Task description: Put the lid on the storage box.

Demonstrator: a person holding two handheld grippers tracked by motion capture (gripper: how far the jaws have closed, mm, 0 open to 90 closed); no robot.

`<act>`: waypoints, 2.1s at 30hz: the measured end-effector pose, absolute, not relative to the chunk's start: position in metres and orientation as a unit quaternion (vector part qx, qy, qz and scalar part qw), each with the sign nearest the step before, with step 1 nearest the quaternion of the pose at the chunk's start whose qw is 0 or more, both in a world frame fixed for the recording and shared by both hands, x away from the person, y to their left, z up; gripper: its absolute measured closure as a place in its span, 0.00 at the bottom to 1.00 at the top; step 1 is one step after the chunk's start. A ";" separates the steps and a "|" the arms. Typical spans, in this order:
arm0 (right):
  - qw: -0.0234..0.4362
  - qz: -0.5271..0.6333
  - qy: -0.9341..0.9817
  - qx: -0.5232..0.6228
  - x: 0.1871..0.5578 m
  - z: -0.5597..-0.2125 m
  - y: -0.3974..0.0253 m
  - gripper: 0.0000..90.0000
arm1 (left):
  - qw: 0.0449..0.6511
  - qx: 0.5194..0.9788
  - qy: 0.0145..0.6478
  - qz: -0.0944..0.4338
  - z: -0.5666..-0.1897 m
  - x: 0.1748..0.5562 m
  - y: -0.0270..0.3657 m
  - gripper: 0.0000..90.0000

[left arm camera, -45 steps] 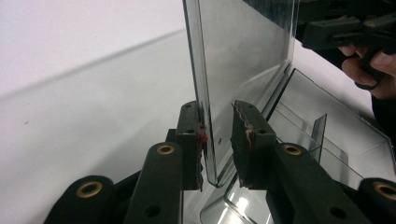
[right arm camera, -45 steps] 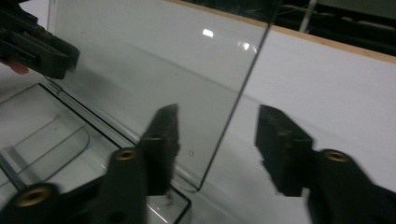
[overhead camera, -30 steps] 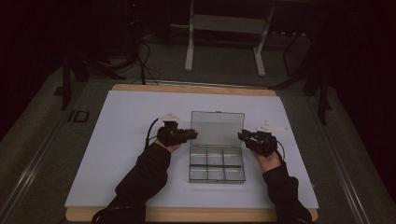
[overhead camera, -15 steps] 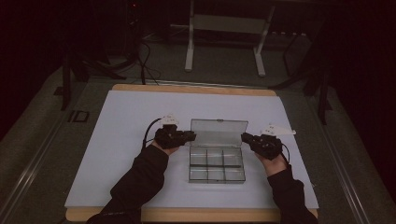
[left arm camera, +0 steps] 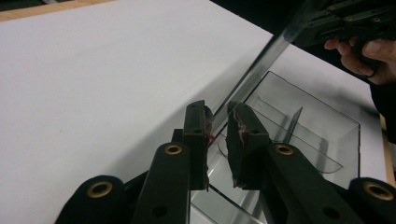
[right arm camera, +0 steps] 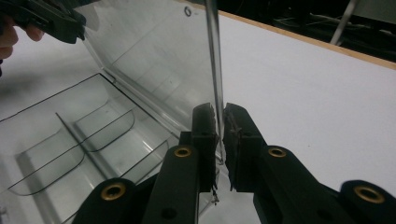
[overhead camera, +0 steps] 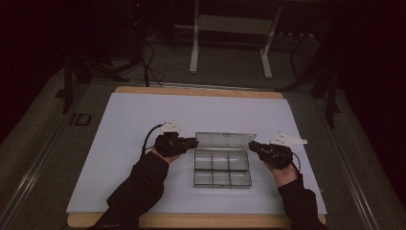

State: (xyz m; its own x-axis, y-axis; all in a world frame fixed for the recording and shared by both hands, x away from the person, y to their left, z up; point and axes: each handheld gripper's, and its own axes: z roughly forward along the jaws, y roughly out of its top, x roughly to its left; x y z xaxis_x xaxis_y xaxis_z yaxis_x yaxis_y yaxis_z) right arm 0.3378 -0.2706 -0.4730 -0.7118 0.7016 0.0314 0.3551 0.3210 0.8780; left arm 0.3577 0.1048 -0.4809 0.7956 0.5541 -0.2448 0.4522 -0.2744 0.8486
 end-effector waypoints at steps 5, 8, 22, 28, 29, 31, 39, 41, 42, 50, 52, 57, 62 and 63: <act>0.179 0.480 0.794 0.326 0.334 -0.475 -0.273 0.92 | 0.510 0.799 0.314 0.054 -0.481 0.352 0.104 0.89; 0.179 0.481 0.796 0.321 0.332 -0.475 -0.274 0.92 | 0.507 0.803 0.310 0.055 -0.482 0.348 0.105 0.89; 0.168 0.478 0.805 0.309 0.318 -0.483 -0.278 0.91 | 0.495 0.815 0.297 0.052 -0.487 0.331 0.107 0.92; 0.161 0.472 0.812 0.304 0.313 -0.488 -0.280 0.91 | 0.489 0.820 0.292 0.051 -0.491 0.324 0.107 0.92; 0.159 0.471 0.813 0.304 0.312 -0.489 -0.281 0.91 | 0.487 0.821 0.292 0.053 -0.492 0.323 0.107 0.93; 0.156 0.470 0.814 0.303 0.311 -0.491 -0.281 0.91 | 0.485 0.823 0.291 0.051 -0.494 0.322 0.107 0.94; 0.136 0.466 0.822 0.297 0.307 -0.500 -0.285 0.92 | 0.468 0.836 0.282 0.051 -0.498 0.316 0.106 0.96; 0.132 0.465 0.824 0.297 0.306 -0.502 -0.286 0.92 | 0.466 0.837 0.281 0.052 -0.501 0.315 0.105 0.96; 0.132 0.463 0.825 0.296 0.305 -0.503 -0.286 0.92 | 0.467 0.836 0.284 0.050 -0.503 0.314 0.105 0.96; 0.126 0.463 0.822 0.306 0.306 -0.510 -0.290 0.86 | 0.461 0.838 0.288 0.045 -0.510 0.314 0.102 0.89; 0.124 0.463 0.821 0.309 0.307 -0.511 -0.290 0.86 | 0.459 0.838 0.292 0.045 -0.511 0.315 0.102 0.85; 0.124 0.460 0.822 0.313 0.308 -0.514 -0.291 0.86 | 0.453 0.839 0.299 0.041 -0.515 0.316 0.105 0.79; 0.119 0.458 0.821 0.319 0.312 -0.518 -0.293 0.86 | 0.449 0.837 0.312 0.037 -0.520 0.317 0.109 0.79; 0.118 0.458 0.821 0.319 0.312 -0.518 -0.292 0.85 | 0.460 0.830 0.313 0.030 -0.520 0.317 0.111 0.77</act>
State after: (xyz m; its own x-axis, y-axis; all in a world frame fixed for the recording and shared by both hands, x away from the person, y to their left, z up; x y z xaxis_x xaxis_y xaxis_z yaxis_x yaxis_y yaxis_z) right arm 0.3120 -0.2925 -0.5181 -0.7683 0.6326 0.0979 0.4157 0.3769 0.8277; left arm 0.3172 0.1110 -0.5200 0.8026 0.5470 -0.2381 0.4919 -0.3809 0.7829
